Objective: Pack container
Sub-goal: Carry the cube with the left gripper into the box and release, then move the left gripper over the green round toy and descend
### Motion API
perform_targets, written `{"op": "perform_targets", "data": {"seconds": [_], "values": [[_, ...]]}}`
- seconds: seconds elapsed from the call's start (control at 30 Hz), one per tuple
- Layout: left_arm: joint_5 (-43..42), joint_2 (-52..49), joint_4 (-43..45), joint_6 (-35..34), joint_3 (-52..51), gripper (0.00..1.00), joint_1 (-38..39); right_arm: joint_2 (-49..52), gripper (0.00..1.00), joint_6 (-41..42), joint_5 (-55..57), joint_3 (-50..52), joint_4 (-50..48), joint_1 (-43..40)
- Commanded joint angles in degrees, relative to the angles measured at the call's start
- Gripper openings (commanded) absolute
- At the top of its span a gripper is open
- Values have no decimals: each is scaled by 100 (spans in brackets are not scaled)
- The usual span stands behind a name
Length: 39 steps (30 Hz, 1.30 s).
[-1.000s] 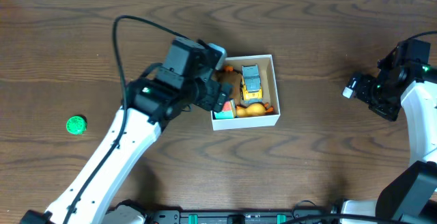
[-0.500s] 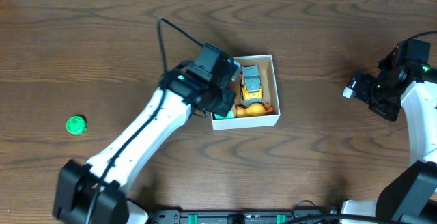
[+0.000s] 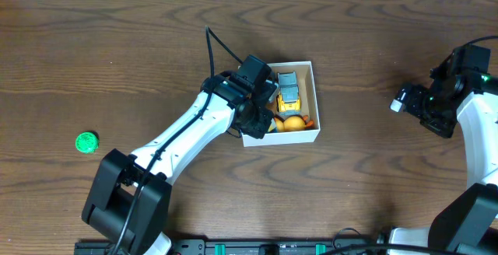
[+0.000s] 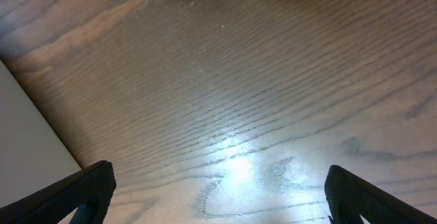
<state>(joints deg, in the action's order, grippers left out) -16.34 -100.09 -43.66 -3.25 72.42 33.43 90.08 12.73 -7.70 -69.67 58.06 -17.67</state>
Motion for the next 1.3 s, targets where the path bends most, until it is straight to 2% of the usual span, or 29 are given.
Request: {"op": "perform_targets", "data": {"seconds": [0.0, 0.07, 0.23, 0.43, 0.57, 0.63, 0.83, 1.1, 1.27], "values": [[50, 267, -52, -48, 136, 27, -42, 11, 99, -83, 44, 4, 15, 7], [50, 601, -44, -48, 234, 36, -42, 11, 99, -83, 44, 4, 13, 7], [144, 1552, 262, -48, 400, 45, -101, 11, 99, -85, 44, 4, 9, 7], [461, 2000, 358, -50, 398, 46, -101, 11, 99, -83, 44, 4, 2, 7], [457, 1685, 256, -52, 372, 45, -85, 11, 99, -83, 44, 4, 4, 7], [455, 1394, 195, -61, 372, 37, -85, 11, 99, -83, 44, 4, 7, 7], [369, 428, 66, -201, 367, 24, -83, 11, 99, -85, 46, 4, 4, 7], [350, -649, -319, -199, 367, 23, -90, 11, 99, -87, 46, 4, 7, 7], [354, -658, -389, -188, 367, 23, -92, 11, 99, -105, 44, 4, 15, 7]]}}
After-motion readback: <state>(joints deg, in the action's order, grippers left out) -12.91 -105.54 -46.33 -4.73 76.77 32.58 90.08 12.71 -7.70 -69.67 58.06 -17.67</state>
